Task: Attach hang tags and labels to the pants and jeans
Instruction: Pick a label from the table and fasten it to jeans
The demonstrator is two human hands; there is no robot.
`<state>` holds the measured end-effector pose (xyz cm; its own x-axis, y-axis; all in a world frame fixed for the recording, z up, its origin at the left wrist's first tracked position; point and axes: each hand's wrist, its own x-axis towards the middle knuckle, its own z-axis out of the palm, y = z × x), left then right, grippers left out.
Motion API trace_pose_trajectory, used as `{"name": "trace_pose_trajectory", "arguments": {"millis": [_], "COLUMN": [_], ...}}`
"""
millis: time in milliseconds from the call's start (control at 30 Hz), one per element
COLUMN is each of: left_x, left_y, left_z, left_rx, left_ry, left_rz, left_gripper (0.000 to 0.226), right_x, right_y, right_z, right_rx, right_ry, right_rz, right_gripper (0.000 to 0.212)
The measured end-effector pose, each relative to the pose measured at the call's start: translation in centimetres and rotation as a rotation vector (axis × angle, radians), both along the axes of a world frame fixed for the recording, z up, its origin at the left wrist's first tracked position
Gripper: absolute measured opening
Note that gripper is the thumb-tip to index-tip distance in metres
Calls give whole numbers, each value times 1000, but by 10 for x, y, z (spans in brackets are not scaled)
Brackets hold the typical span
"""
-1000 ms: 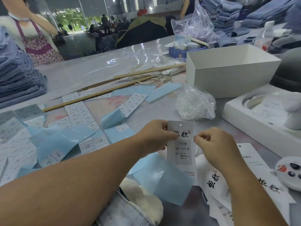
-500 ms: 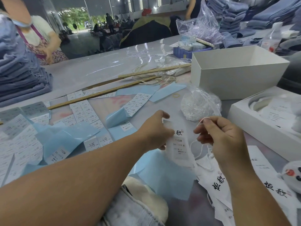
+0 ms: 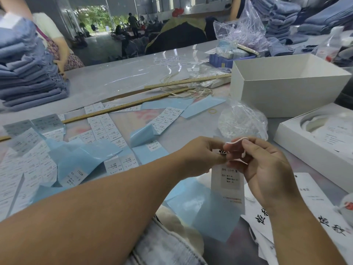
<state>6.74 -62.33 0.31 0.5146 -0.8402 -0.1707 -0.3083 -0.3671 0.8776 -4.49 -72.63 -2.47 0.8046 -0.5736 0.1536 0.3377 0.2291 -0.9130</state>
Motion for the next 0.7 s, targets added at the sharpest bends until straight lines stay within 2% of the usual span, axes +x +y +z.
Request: {"name": "trace_pose_trajectory", "arguments": {"millis": [100,267,367,433,533,600,700], "left_x": [0,3,6,6,7,6,0], "left_y": [1,0,0,2,4,5,7], "left_z": [1,5,7,11,18,23,35], "left_rx": [-45,54,82,47,-14,-10,22], "left_ry": [29,-57,-62,-65,-60,-84,-141], "left_rz": [-4,84,142,160,186,181,152], "left_gripper": [18,13,16,16,20,24,32], "right_x": [1,2,2,0,-3,-4,-8], "right_y": [0,2,3,4,9,13,19], "right_z": [-1,-4,-2,2,9,14,21], "right_rx": [5,-42,76,174,263,260,130], "right_ry": [6,12,-28,-97,-184,-195,-150], "right_rz": [-3,-45,-92,-69,3,7,-66], "right_gripper": [40,46,49,44,22,20,31]}}
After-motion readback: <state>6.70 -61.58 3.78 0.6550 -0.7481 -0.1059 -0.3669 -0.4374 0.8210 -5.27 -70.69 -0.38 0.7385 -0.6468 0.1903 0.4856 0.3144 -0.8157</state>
